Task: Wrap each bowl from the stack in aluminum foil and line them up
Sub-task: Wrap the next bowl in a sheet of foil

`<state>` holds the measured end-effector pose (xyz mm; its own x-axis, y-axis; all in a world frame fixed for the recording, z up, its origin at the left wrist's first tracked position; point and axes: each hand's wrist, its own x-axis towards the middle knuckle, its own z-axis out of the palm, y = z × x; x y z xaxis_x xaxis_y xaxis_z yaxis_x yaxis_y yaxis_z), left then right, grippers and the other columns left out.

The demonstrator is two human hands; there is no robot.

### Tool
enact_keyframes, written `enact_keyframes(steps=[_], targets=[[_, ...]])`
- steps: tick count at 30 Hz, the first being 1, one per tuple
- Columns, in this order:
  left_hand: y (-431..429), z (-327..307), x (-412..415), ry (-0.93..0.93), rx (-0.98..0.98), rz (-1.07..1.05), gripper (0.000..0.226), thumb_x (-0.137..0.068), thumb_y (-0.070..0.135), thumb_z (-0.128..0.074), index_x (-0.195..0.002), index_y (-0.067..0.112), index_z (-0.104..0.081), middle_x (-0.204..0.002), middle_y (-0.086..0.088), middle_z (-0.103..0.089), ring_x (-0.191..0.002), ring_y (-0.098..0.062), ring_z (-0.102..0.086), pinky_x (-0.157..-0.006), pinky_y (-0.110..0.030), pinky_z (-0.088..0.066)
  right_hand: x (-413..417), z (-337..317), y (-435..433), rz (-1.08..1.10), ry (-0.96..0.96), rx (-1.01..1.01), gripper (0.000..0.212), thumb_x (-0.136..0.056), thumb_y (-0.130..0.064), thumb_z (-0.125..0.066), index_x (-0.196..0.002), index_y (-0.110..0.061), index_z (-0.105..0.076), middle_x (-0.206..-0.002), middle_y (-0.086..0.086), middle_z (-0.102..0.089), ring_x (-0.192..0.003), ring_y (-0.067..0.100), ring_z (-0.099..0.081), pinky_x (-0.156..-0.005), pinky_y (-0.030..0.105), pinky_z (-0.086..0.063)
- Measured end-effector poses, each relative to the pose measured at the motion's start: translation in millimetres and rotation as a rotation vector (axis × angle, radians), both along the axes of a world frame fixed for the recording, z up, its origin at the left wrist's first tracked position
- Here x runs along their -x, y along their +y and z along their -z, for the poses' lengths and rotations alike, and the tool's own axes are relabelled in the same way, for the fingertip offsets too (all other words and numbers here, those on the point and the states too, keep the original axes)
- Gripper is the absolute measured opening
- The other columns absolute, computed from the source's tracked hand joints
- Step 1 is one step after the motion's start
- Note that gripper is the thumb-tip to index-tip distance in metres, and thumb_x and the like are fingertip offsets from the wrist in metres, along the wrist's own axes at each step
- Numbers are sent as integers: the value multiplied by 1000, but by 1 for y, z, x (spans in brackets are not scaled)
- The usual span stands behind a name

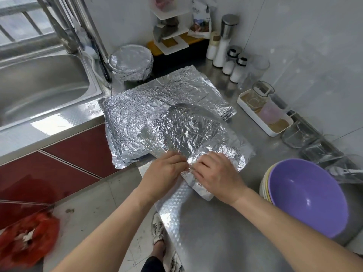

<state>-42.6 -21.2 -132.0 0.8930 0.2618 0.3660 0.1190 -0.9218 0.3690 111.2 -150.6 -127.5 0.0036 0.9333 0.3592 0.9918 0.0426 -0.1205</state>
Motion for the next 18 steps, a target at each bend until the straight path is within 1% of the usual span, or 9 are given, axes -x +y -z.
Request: enact_keyframes(steps=[4,6,7,10,11,13,14,16,18], targets=[[11,-5,10,3,-3,-60,20,-74,-3,-77,-87,11,-78,-93,0,-74,-92,-22,-66,-73,-32,-58,-10,-13,-12,141,87,44,27,-90,-37,-50,-98,-18,-67,-97,0,-61,-90,24,-58,-76,41,-45],[15,-7,13,16,-1,-63,15,-79,3,-69,-88,11,-78,-93,-1,-74,-93,-24,-66,-73,-34,-59,-16,-17,-15,429,153,54,38,-86,-46,-56,-112,-20,-64,-112,4,-59,-104,29,-55,-83,45,-43],[17,-8,13,32,4,-65,16,-81,5,-67,-89,11,-78,-94,-1,-74,-93,-24,-66,-74,-34,-59,-20,-20,-14,597,223,89,51,-83,-50,-62,-124,-20,-58,-124,7,-54,-114,32,-49,-88,48,-42],[20,-10,12,87,53,-105,22,-79,-2,-73,-93,14,-79,-96,0,-73,-95,-22,-64,-73,-35,-58,-32,-24,-10,955,721,218,95,-75,-58,-72,-145,-9,-32,-146,16,-39,-135,33,-34,-107,46,-32],[19,-12,11,99,68,-125,24,-79,-3,-73,-93,16,-79,-97,2,-72,-95,-21,-63,-73,-36,-58,-35,-23,-8,1020,954,223,100,-71,-60,-74,-145,-8,-30,-144,15,-42,-132,31,-39,-106,42,-35],[14,-17,8,99,97,-154,25,-80,3,-67,-94,20,-78,-101,4,-72,-99,-19,-62,-76,-36,-57,-38,-21,-6,1112,1414,236,100,-60,-63,-79,-135,-14,-34,-129,7,-55,-115,28,-55,-90,40,-46],[11,-20,5,89,119,-160,25,-82,9,-63,-99,20,-77,-106,3,-71,-103,-19,-61,-81,-35,-56,-38,-21,-6,1142,1568,256,99,-55,-63,-81,-131,-19,-36,-121,4,-59,-108,28,-59,-85,43,-49],[4,-22,-1,128,164,-150,30,-92,23,-57,-119,21,-70,-124,2,-66,-120,-20,-56,-96,-37,-49,-39,-17,-6,1156,1739,250,94,-54,-53,-86,-128,-25,-34,-116,5,-62,-103,31,-63,-84,52,-52],[-1,-20,-7,277,172,-109,45,-100,42,-41,-142,27,-49,-146,4,-49,-140,-18,-38,-113,-41,-32,-43,-13,-6,1140,1818,146,100,-64,-28,-88,-141,-30,-24,-123,7,-59,-103,32,-64,-87,52,-51]])
